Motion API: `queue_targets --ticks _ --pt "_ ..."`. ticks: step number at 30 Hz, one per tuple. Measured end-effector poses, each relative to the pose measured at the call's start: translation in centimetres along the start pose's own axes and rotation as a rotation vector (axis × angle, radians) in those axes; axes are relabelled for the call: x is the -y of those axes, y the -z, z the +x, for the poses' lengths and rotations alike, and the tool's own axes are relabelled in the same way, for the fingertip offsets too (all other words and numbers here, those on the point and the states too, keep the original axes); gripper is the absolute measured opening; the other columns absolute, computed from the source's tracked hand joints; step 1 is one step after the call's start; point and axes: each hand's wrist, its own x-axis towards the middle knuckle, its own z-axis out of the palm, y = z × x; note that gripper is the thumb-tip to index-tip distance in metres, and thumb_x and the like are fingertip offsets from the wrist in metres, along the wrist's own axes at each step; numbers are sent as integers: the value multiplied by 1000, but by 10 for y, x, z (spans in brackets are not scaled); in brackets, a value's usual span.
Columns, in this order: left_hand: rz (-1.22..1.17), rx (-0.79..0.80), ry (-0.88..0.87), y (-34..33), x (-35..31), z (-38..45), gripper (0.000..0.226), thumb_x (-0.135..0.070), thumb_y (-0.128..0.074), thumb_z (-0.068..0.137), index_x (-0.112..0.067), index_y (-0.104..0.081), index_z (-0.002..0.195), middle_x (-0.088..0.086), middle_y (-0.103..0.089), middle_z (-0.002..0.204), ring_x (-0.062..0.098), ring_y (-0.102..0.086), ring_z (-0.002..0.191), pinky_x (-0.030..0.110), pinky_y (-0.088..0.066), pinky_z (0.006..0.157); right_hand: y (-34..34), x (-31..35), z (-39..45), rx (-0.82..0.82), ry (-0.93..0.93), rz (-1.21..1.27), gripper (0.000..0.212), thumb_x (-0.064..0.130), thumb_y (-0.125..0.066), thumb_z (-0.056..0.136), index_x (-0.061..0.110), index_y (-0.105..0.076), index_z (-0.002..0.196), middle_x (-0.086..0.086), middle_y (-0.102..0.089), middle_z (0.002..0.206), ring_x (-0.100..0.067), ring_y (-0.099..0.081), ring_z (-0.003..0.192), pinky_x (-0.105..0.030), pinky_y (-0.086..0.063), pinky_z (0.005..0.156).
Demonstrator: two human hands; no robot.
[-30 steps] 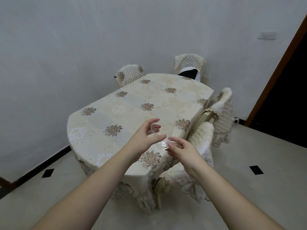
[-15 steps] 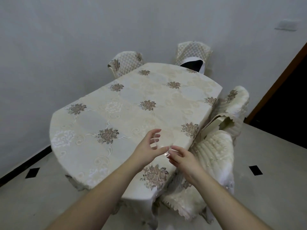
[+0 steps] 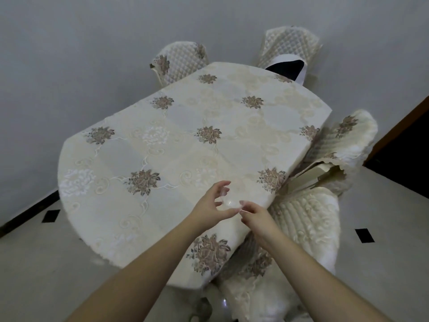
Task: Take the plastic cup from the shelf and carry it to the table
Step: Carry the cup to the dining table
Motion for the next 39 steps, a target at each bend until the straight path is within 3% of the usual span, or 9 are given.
queue_targets --ticks 6,9,13,21,26,29,32,37,39 --pt "-1 -25 58 -17 21 23 73 -45 -81 66 -46 -45 129 -12 -51 130 -13 -43 121 8 -43 84 19 -6 38 4 -148 107 27 -3 -46 90 2 -62 112 -10 -63 105 -21 -62 95 -24 -48 73" --pt "-10 -57 91 -20 32 32 70 -43 -81 67 -49 -44 126 -12 -51 130 -5 -46 123 14 -45 88 21 -12 51 18 -194 137 30 -1 -41 93 2 -61 116 -11 -63 108 -21 -63 99 -26 -49 76" --pt "-29 -102 122 -20 45 41 72 -37 -81 69 -40 -44 131 -5 -52 129 5 -49 123 14 -48 88 16 -17 63 30 -237 127 30 2 -37 94 7 -60 112 -10 -62 114 -20 -62 101 -29 -49 83" --pt "-91 -118 155 -13 59 51 76 -39 -83 66 -41 -45 132 -11 -51 131 -6 -44 125 12 -46 89 5 -15 76 90 -272 193 35 -1 -39 94 1 -55 125 -14 -56 131 -25 -56 116 -29 -47 87" --pt "-103 -96 174 -9 68 50 76 -35 -82 68 -39 -43 134 -5 -48 137 -6 -40 128 12 -44 90 0 -19 79 96 -304 231 35 -4 -43 92 -4 -54 125 -22 -53 133 -30 -52 122 -33 -45 100" --pt "-103 -74 188 -7 73 48 74 -30 -82 71 -37 -43 134 0 -48 138 -10 -42 123 11 -44 89 -2 -22 78 104 -314 238 38 -9 -47 89 -7 -52 126 -23 -55 125 -29 -54 117 -33 -43 102" --pt "-83 -68 187 -6 73 47 75 -32 -82 70 -38 -43 135 0 -49 138 -9 -43 122 14 -46 92 -3 -23 75 107 -318 239 35 -9 -47 88 -7 -54 123 -20 -56 114 -22 -56 101 -29 -47 93" --pt "-31 -69 191 -5 74 47 82 -35 -82 70 -41 -38 139 -3 -51 136 5 -45 128 26 -46 99 -6 -26 78 58 -331 207 40 -9 -39 92 -2 -50 130 -17 -52 130 -22 -54 107 -32 -46 96" --pt "-22 -66 199 -4 75 48 87 -35 -83 70 -39 -34 142 -3 -51 135 6 -45 128 30 -45 102 -8 -26 77 43 -331 200 40 -9 -37 93 -2 -50 130 -16 -52 128 -21 -55 101 -31 -47 91"
